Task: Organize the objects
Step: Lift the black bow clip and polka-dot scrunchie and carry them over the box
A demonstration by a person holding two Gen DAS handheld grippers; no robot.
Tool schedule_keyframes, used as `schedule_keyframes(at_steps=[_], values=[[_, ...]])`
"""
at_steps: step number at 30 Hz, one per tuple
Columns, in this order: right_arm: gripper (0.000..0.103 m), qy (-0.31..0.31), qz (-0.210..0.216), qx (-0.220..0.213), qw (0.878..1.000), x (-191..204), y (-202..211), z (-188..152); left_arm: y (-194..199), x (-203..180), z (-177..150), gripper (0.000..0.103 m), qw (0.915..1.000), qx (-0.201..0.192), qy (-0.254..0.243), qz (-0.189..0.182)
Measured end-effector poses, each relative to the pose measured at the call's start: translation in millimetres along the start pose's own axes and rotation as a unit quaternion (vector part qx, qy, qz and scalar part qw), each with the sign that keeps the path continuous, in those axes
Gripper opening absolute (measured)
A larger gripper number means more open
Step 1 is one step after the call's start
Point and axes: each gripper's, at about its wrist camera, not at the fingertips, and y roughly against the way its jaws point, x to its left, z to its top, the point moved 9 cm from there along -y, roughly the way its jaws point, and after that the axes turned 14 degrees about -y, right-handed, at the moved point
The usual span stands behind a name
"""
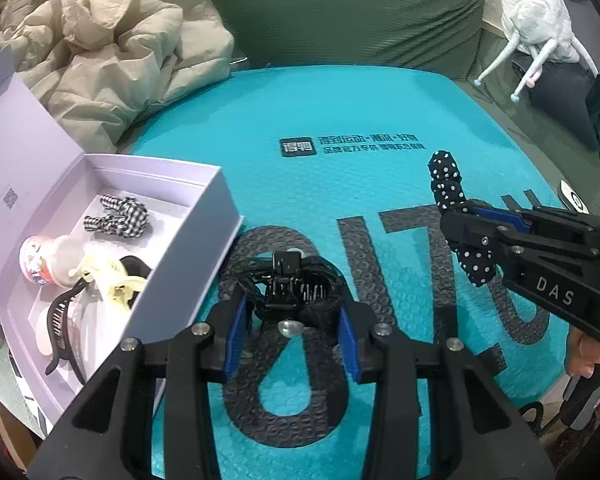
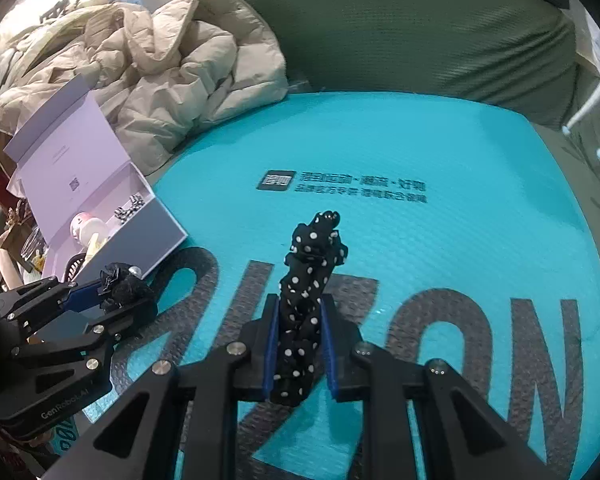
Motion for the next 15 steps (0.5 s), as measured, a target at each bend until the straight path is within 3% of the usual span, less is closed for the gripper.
schedule_keyframes(at_steps=[15], values=[[0.019,0.025,0.020,0.005,0.999,34.2,-6.4,1.3,14.6,27.7,-4.1,0.037,0.9997,-0.002,0.019,0.014]])
